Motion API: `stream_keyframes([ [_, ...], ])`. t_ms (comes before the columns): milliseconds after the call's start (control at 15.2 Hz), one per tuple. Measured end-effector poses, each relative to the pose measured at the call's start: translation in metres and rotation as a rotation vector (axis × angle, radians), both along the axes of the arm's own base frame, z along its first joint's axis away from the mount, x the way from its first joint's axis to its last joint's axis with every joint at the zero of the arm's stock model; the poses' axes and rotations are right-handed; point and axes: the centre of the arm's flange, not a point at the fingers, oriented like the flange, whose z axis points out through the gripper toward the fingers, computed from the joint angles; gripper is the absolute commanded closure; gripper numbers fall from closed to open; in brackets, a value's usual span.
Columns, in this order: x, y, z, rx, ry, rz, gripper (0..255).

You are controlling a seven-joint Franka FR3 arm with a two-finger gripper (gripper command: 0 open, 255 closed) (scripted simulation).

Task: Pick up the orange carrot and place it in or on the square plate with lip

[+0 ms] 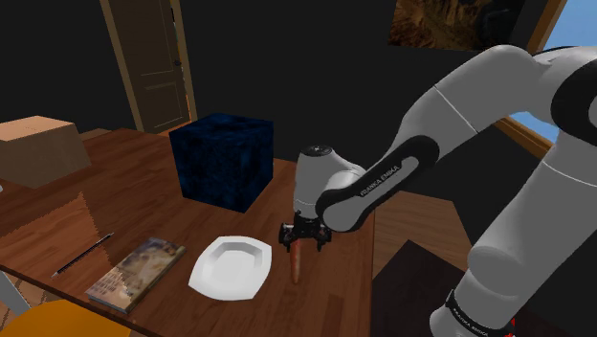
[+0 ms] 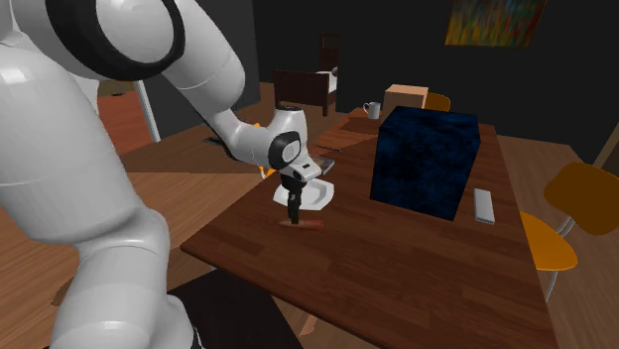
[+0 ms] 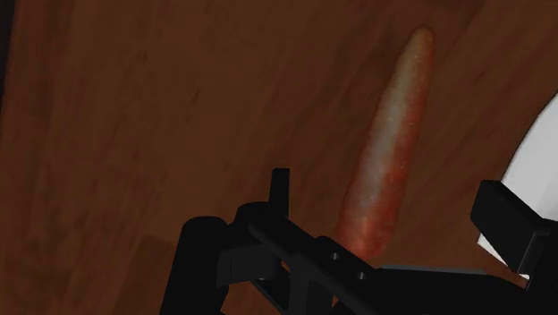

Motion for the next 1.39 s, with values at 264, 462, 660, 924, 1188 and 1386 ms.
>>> stream_keyframes([
  [264,0.013,0.010,-0.025,-0.009,-0.008,-0.053,0],
  [462,0.015,0.010,-0.042,-0.009,-0.008,-0.057,0],
  [660,0.016,0.011,-0.057,-0.009,-0.008,-0.057,0],
  [924,0.015,0.011,-0.061,-0.009,-0.009,-0.057,0],
  [1188,0.015,0.011,-0.061,-0.009,-0.009,-0.057,255],
  [1386,0.015,0.011,-0.061,-0.009,-0.009,-0.056,255],
])
